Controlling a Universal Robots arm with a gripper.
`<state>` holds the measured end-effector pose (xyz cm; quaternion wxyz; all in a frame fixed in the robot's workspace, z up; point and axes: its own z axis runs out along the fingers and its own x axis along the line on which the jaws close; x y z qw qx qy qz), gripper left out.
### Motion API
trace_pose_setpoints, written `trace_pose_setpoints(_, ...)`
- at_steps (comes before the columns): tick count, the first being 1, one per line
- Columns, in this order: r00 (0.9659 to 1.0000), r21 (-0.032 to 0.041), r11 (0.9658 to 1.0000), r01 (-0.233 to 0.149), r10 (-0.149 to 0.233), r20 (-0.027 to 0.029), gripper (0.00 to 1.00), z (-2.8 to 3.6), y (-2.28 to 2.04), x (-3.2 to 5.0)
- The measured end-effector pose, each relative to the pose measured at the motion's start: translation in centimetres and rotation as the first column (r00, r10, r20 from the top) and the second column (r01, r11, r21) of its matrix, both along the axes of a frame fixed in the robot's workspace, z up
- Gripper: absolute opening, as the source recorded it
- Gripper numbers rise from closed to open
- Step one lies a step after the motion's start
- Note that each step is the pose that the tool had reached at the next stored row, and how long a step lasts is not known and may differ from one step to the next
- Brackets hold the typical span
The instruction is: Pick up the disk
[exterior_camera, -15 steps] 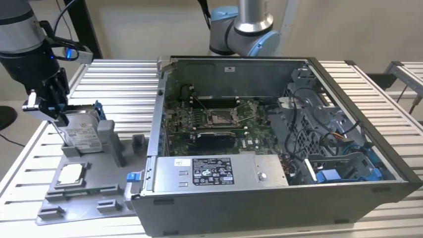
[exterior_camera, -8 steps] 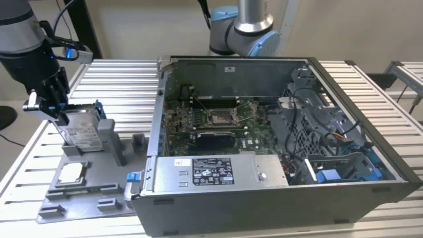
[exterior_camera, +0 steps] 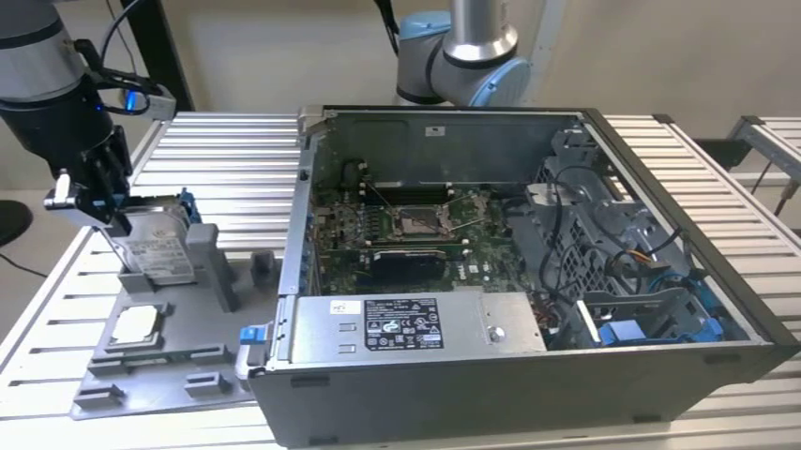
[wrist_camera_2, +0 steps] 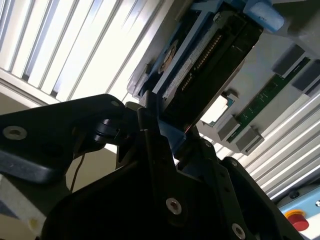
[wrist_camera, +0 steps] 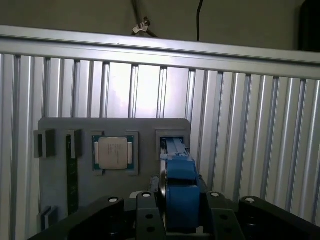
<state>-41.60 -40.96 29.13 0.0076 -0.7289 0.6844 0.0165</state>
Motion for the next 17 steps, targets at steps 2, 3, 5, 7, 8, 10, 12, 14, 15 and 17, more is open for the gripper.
trace_pose_setpoints(2,1.0,0.0,1.0,0.0,0.0,0.0001,0.0,0.04,0.0,-0.01)
trace_pose_setpoints(3,1.0,0.0,1.0,0.0,0.0,-0.0001,0.0,0.11,0.0,-0.01)
trace_pose_setpoints(5,1.0,0.0,1.0,0.0,0.0,-0.0001,0.0,0.34,0.0,0.0)
trace_pose_setpoints(7,1.0,0.0,1.0,0.0,0.0,0.0,0.0,0.82,0.0,0.0)
trace_pose_setpoints(8,1.0,-0.0001,1.0,0.0,0.0,-0.0001,0.0,0.99,0.0,0.0)
trace_pose_setpoints(10,1.0,0.0,1.0,0.0,0.0,-0.0001,0.0,1.32,0.0,0.0)
trace_pose_setpoints(12,1.0,-0.0001,1.0,0.0,0.0,-0.0002,0.0,1.72,0.0,0.0)
trace_pose_setpoints(14,1.0,0.0,1.0,0.0,0.0,0.0,0.0,2.14,0.0,0.0)
trace_pose_setpoints(15,1.0,-0.0001,1.0,0.0,0.0,-0.0001,0.0,2.36,0.0,0.0)
trace_pose_setpoints(17,1.0,-0.0001,1.0,0.0,0.0,-0.0001,0.0,2.79,0.0,0.0)
